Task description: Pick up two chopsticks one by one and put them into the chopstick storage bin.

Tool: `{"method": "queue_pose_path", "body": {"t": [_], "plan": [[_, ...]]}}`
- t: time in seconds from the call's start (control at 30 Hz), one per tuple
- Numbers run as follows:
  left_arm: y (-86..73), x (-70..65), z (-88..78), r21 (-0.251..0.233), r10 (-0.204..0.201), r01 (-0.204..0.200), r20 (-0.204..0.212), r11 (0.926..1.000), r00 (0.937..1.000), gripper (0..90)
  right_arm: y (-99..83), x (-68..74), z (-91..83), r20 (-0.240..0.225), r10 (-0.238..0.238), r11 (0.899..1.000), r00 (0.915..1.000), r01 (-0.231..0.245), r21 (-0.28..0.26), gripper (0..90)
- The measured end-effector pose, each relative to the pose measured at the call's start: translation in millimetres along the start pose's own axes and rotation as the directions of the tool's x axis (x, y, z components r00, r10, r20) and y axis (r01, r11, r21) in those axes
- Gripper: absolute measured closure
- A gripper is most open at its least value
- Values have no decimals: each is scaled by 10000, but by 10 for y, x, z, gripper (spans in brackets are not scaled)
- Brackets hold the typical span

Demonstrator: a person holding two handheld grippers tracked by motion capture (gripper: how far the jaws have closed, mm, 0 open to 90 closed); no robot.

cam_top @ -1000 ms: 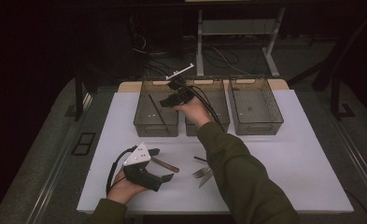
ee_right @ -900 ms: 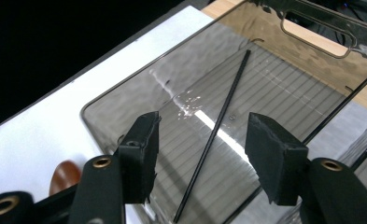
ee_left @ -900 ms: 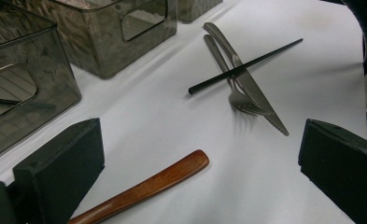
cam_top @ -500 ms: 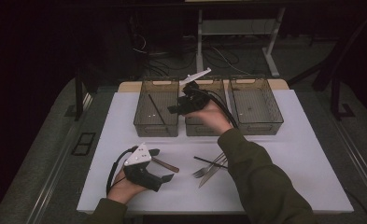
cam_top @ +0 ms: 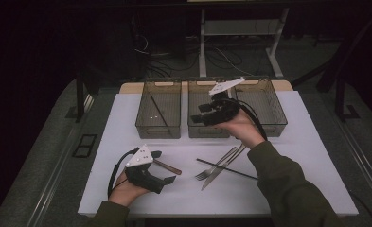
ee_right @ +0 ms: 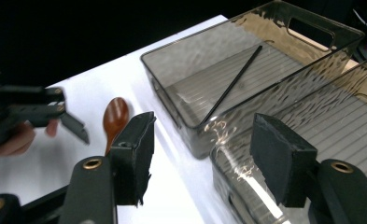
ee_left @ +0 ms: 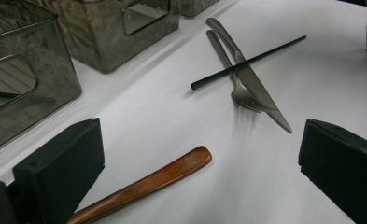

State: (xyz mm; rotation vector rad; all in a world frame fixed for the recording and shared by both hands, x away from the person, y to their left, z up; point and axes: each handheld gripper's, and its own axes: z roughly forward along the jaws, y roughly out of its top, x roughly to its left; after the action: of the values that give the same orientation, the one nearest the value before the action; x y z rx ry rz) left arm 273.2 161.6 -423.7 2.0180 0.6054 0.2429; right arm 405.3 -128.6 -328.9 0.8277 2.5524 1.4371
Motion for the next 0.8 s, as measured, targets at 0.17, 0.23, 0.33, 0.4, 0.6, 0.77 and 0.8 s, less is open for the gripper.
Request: {"method": "queue_pose_path", "body": {"t": [0.17,0.23,0.33,0.4,0.6,0.77,0.8], "plan": [[-4,4,10,35,-25,25,-30,10000,10000,0,-173,23,-213,-241,-370,9990,9990,364,-269,383],[-5,3,15,41,-29,30,-59,10000,10000,0,-258,28,-290,-260,-397,9988,9989,389,-314,393],[-6,4,16,56,-18,18,-89,10000,10000,0,-412,24,-398,-414,-287,9992,9987,275,-277,411],[-7,9,17,45,-3,3,-92,10000,10000,0,-528,23,-469,-411,-236,9994,9989,227,-243,410],[-13,17,26,59,-33,34,-125,10000,9999,0,-858,12,-666,-285,-14,9991,9996,2,-413,428],[-12,10,25,79,-73,74,-155,9999,9999,0,-1077,37,-788,-177,50,9995,9998,-55,-321,463],[-11,9,23,64,-98,99,-140,9999,9999,0,-1112,47,-808,-88,32,9996,10000,-35,-293,472]]}}
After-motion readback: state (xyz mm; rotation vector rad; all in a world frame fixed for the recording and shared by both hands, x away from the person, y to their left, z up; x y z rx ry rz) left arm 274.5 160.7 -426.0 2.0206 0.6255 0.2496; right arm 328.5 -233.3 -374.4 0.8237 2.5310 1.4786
